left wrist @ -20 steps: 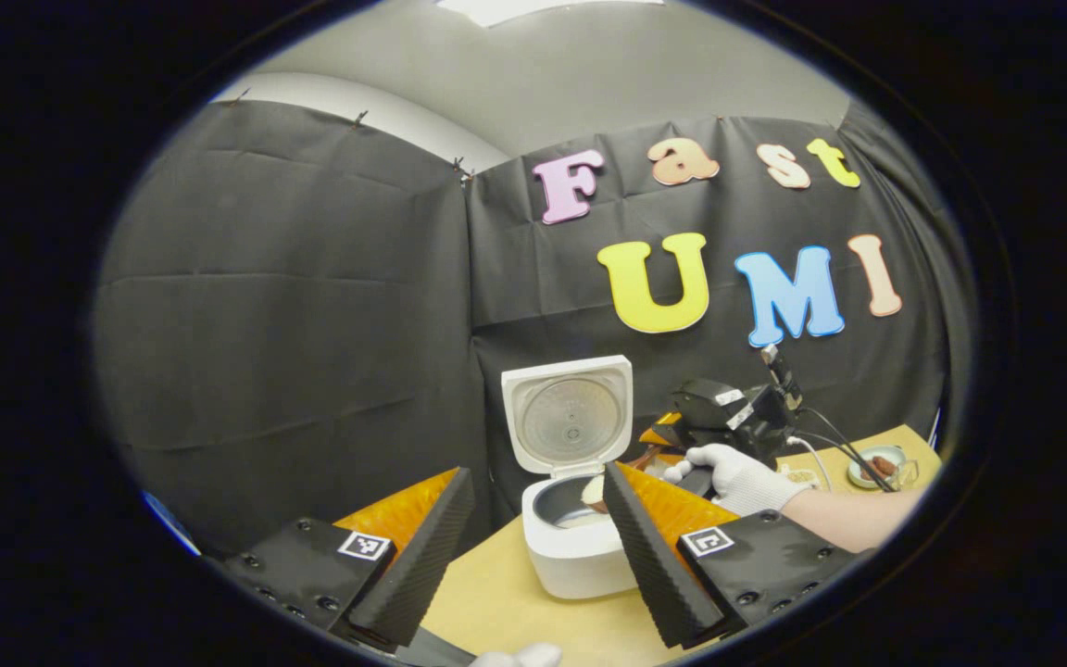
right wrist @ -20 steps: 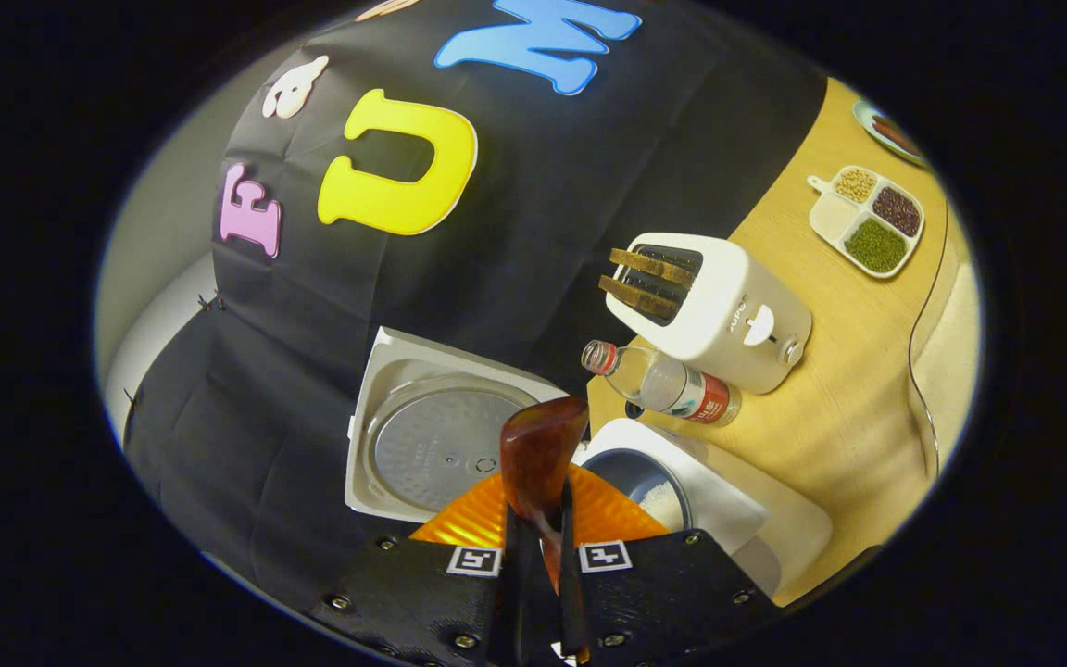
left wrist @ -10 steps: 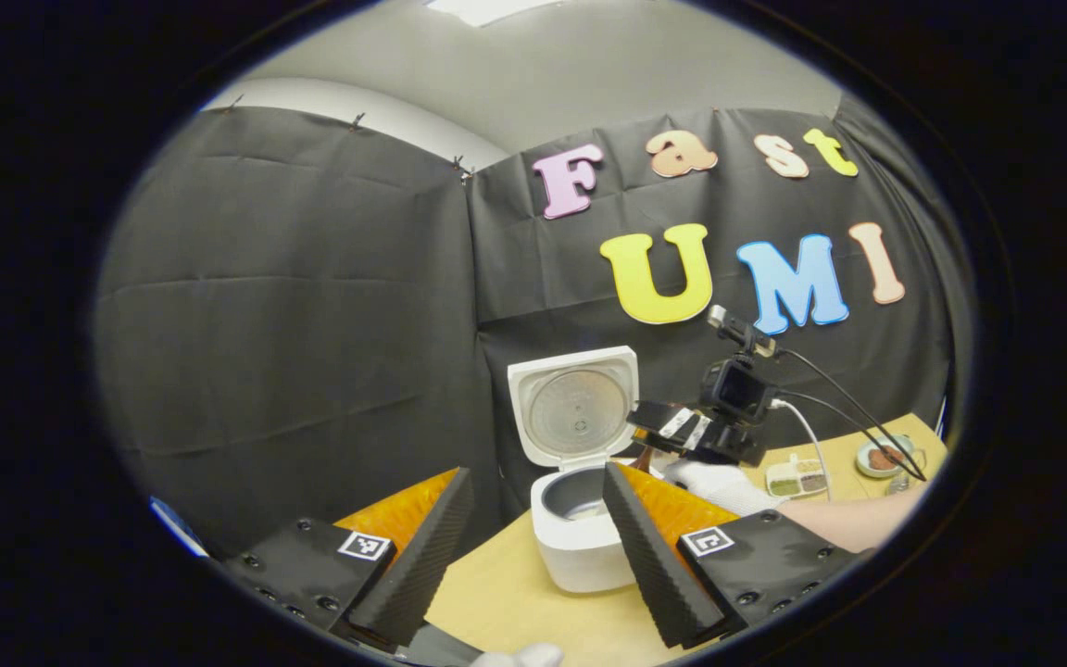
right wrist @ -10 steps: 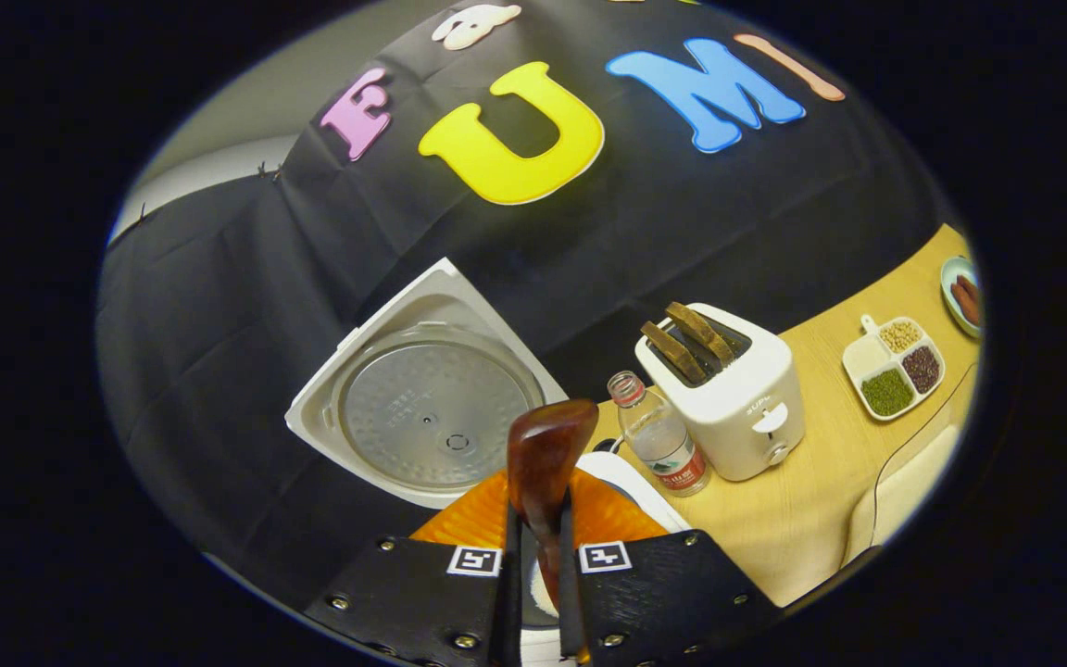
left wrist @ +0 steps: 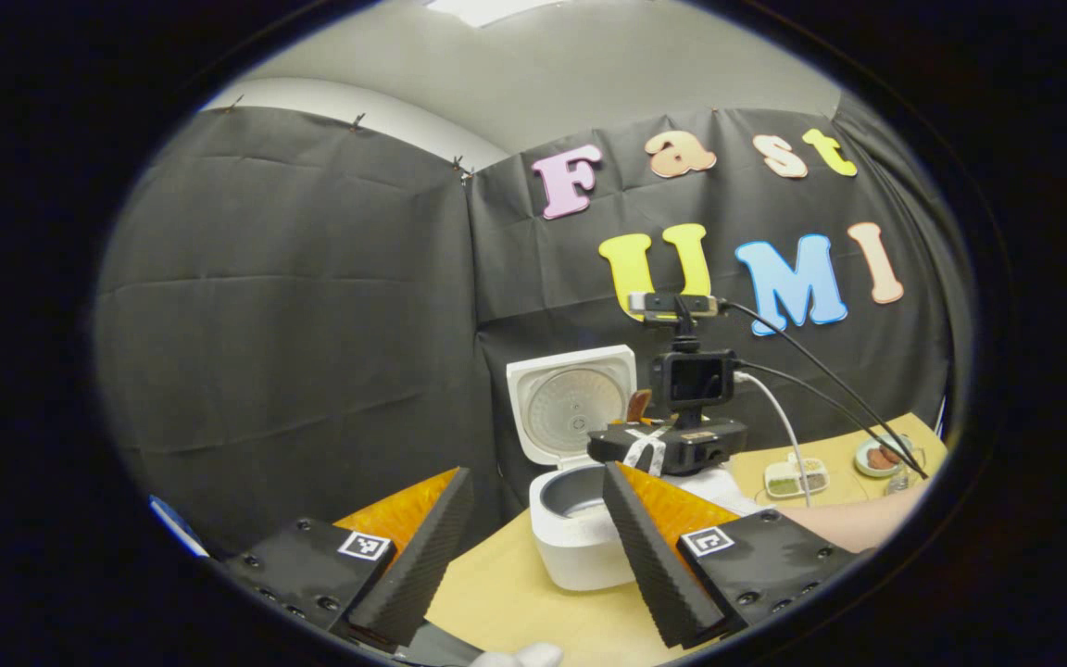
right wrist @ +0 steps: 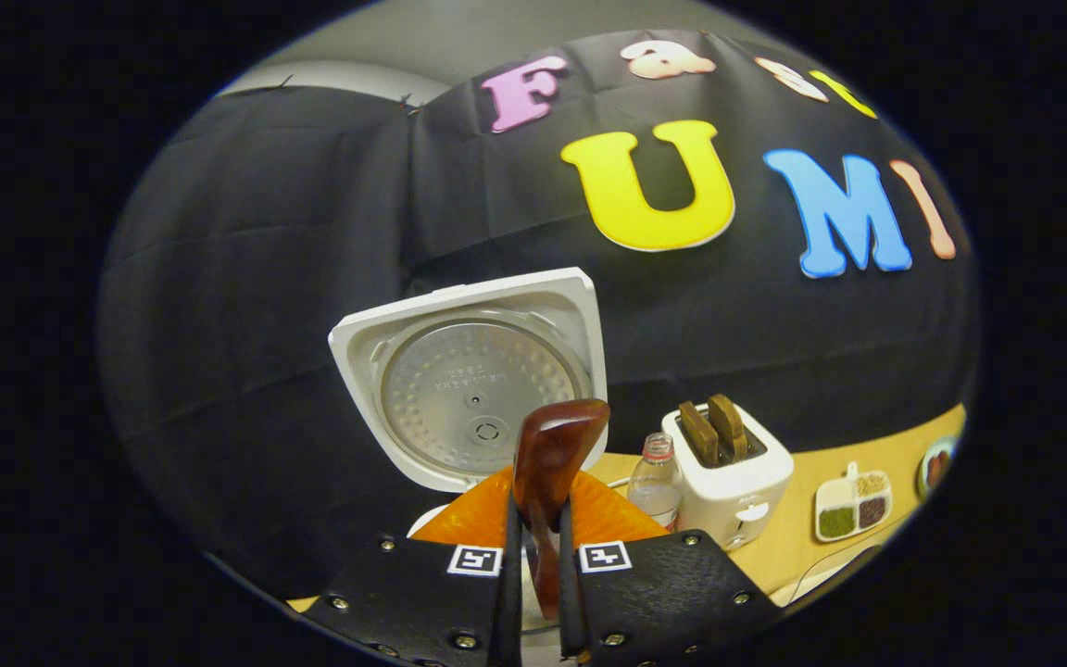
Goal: Close the left gripper, press the button to open the rice cooker; take a wooden spoon from the chopstick holder with the right hand, scoop a spoonful of rice and pour it into the rice cooker, then put the wooden spoon back into the chopstick holder.
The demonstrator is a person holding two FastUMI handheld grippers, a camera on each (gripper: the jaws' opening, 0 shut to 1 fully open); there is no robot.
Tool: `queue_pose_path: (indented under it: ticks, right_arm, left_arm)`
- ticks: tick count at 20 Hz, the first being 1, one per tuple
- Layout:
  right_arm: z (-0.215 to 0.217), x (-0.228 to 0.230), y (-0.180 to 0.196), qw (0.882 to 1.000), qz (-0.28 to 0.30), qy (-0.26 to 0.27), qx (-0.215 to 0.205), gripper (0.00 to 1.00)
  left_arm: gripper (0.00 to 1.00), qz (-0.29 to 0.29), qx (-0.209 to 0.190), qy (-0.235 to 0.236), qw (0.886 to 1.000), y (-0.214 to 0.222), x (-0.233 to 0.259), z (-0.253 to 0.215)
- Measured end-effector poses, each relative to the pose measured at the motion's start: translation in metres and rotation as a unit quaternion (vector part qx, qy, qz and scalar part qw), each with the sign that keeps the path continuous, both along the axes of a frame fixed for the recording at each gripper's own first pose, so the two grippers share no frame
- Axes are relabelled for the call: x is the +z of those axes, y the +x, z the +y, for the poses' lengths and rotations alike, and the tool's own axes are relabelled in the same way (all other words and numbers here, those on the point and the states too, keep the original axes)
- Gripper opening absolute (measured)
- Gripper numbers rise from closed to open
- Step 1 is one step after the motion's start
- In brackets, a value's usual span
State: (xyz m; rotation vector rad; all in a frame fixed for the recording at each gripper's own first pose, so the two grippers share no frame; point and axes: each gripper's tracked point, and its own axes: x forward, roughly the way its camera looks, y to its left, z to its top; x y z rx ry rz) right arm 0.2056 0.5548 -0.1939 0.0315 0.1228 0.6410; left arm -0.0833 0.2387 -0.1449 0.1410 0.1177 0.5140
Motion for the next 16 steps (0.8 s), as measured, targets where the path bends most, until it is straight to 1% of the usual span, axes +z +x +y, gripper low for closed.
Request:
queue_pose_path:
  ticks: [1,3,5,7,9,11,12,13,14,16]
  right_arm:
    - [0.002,0.006,-0.002,0.999,-0.034,-0.024,0.006,0.16]
    - [0.005,0.014,-0.011,0.995,-0.082,-0.057,0.019,0.16]
    - [0.013,0.012,-0.017,0.99,-0.108,-0.083,0.033,0.16]
    - [0.018,0.012,-0.024,0.981,-0.146,-0.117,0.052,0.16]
    - [0.025,0.017,-0.034,0.969,-0.188,-0.142,0.074,0.16]
    - [0.028,0.018,-0.041,0.964,-0.202,-0.152,0.083,0.16]
    - [0.028,0.016,-0.038,0.963,-0.203,-0.153,0.084,0.16]
    - [0.027,0.015,-0.037,0.964,-0.199,-0.153,0.082,0.16]
    - [0.026,0.016,-0.038,0.968,-0.188,-0.147,0.081,0.16]
    - [0.017,0.02,-0.031,0.978,-0.153,-0.121,0.074,0.16]
  left_arm:
    - [1.0,0.0,0.0,-0.001,1.0,0.0,0.0,-0.001]
    - [0.99,0.001,-0.001,-0.004,1.0,0.0,-0.002,-0.003]
    - [0.99,0.003,-0.002,-0.005,1.0,-0.002,-0.004,-0.005]
    - [0.99,0.002,-0.002,-0.004,1.0,-0.001,-0.002,-0.006]
    - [0.99,0.002,-0.003,-0.001,1.0,0.0,0.0,-0.009]
    - [1.0,0.003,-0.004,0.002,1.0,0.0,-0.001,-0.01]
    - [0.99,0.004,-0.004,0.003,1.0,0.001,-0.001,-0.01]
    - [0.96,0.003,-0.003,0.003,1.0,0.001,0.0,-0.01]
    - [0.99,0.001,-0.003,0.004,1.0,0.001,0.002,-0.011]
    - [1.0,0.002,-0.003,0.004,1.0,-0.001,0.001,-0.011]
